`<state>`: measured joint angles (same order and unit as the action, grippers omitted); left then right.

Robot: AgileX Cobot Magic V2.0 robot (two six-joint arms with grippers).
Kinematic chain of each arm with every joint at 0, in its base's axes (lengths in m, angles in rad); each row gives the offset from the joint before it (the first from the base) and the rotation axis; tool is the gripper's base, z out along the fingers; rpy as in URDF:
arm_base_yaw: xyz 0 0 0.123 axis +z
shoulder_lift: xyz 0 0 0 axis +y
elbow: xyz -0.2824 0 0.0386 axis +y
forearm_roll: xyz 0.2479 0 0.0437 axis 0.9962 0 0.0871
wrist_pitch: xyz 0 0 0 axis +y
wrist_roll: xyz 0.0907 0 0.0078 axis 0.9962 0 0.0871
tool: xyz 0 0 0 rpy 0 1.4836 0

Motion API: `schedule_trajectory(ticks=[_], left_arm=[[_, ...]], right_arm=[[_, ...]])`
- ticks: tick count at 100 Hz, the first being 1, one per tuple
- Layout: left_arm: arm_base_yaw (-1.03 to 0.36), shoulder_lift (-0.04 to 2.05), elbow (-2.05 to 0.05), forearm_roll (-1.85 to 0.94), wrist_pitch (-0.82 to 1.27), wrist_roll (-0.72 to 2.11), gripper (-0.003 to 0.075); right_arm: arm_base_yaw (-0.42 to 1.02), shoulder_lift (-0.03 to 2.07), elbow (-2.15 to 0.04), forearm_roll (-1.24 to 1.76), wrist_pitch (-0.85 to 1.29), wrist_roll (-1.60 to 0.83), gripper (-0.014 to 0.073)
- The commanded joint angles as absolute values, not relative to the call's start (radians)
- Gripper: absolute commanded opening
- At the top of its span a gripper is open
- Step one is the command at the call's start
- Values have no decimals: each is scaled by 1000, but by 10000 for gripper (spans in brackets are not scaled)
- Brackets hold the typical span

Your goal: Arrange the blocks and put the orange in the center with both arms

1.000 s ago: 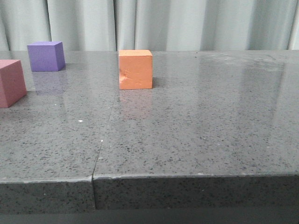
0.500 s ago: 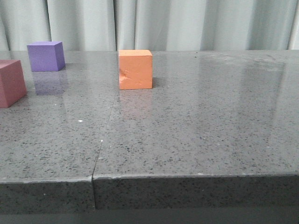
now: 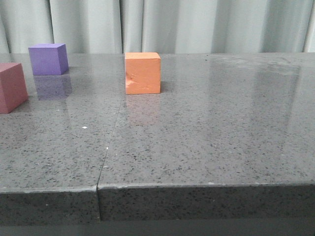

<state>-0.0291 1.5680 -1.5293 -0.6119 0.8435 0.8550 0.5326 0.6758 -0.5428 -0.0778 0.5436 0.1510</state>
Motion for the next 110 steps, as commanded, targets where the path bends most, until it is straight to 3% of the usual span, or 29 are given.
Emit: schedule_trajectory(ticks=[1,29,70,110], left_arm=[[-41,1562,-1594,-757,870,1000,599],[-135,1663,-1681,-757,928,1224,599],[-340,1830,-1808,-613,926,1229,599],[-381,1903,-1815,-621,936,1229,599]], right_arm=[[529,673,-567,-92,481,143,-68],[529,673,-567,-92,481,143,-68],[529,673,-567,-92,481,143,-68],[529,673,-567,-92,481,143,-68]])
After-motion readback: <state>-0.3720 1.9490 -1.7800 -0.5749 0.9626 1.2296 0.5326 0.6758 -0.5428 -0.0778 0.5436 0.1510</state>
